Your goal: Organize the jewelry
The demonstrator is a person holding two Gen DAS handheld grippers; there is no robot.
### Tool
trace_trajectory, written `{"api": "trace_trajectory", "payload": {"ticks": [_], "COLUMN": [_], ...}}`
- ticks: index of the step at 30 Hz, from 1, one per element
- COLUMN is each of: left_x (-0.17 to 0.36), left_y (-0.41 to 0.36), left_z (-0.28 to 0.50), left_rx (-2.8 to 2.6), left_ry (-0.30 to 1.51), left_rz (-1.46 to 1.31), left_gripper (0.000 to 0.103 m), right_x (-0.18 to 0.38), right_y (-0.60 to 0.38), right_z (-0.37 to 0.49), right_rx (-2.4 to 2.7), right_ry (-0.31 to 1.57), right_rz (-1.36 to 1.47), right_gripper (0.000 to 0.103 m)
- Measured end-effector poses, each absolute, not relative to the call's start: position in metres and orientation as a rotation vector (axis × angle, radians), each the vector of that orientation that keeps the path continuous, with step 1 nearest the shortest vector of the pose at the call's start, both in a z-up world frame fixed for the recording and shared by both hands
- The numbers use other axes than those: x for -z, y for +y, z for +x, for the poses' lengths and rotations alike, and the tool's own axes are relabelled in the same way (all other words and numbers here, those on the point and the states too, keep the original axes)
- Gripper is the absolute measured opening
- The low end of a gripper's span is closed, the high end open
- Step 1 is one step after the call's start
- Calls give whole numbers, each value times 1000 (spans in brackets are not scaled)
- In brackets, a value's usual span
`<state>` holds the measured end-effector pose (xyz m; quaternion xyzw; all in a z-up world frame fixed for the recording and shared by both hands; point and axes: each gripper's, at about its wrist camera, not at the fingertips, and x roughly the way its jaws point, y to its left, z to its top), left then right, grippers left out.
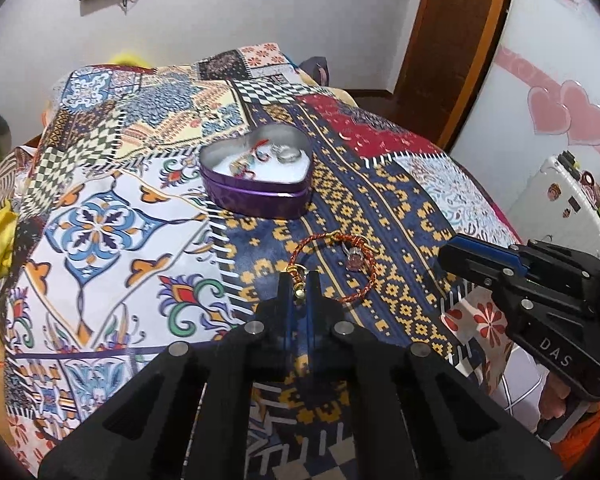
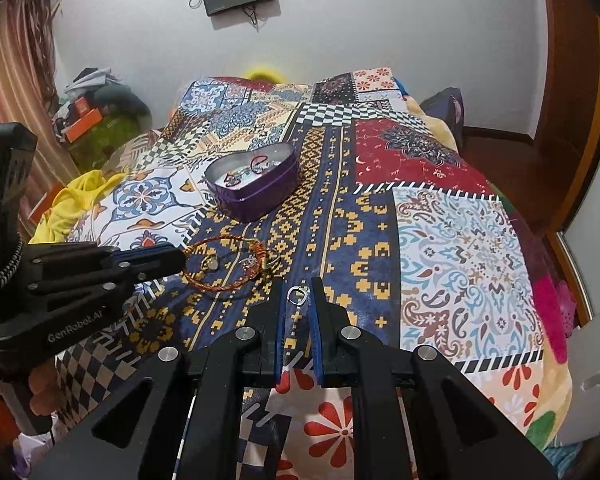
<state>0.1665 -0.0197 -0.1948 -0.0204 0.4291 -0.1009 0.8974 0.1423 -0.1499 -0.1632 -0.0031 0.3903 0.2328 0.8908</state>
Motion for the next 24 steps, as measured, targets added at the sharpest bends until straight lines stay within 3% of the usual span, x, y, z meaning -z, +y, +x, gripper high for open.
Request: {"api": "trace_trajectory", "payload": {"ticks": [24], "left_x": [127], "left_y": [10], "left_z": [172], "left_rx": [174], "left_ry": [694], "left_rz": [-60], "left_gripper": [4], "right_x": [138], "right_y": [-140], "right_z": [161], "right_rx": [-496], "right_ry": [737], "right_rz": [15], "right_gripper": [10]}}
